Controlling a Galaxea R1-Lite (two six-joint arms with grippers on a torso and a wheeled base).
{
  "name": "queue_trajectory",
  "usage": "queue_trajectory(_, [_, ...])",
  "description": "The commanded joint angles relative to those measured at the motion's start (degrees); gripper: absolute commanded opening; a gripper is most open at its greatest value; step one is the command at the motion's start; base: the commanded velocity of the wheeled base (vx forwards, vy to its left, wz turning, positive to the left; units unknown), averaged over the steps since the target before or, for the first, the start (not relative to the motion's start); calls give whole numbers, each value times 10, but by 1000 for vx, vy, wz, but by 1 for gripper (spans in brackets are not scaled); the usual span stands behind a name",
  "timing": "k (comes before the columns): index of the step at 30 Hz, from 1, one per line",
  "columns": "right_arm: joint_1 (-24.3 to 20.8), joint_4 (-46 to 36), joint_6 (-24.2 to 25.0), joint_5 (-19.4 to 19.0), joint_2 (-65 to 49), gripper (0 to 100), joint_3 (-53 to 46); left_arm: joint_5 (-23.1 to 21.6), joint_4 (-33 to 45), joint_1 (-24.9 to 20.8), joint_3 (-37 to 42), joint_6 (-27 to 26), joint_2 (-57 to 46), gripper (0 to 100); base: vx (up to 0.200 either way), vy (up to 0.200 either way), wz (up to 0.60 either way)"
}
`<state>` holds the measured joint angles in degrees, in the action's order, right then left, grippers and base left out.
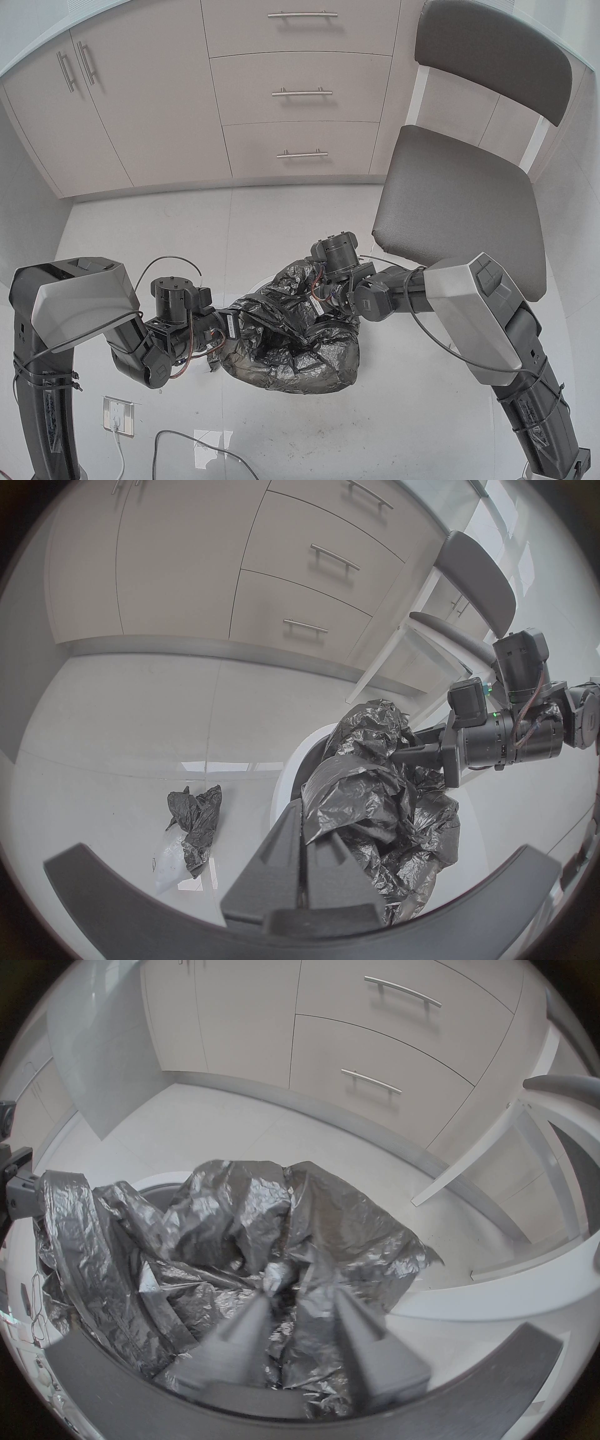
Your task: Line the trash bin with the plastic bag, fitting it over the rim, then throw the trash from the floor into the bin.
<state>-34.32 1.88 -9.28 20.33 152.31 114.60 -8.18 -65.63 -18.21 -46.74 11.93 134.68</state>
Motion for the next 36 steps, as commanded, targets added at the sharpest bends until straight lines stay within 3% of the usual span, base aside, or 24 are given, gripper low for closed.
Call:
queue_trajectory(1, [-1, 0, 0, 1, -3, 0, 0, 0, 0, -2, 0, 1, 0, 0, 0, 0, 0])
queue_trajectory(9, [-10, -7, 29, 5, -12, 0, 0, 0, 0, -1, 2, 4, -3, 0, 0, 0, 0])
queue_trajectory(17, [-32, -76, 117, 7, -29, 0, 0, 0, -7, -2, 5, 4, -2, 0, 0, 0, 0])
queue_trajectory(23, [-39, -97, 151, 7, -27, 0, 0, 0, -8, -1, 4, 4, -1, 0, 0, 0, 0])
queue_trajectory(36, [-57, -117, 181, 6, 19, 0, 0, 0, -11, -2, 4, 16, -2, 0, 0, 0, 0])
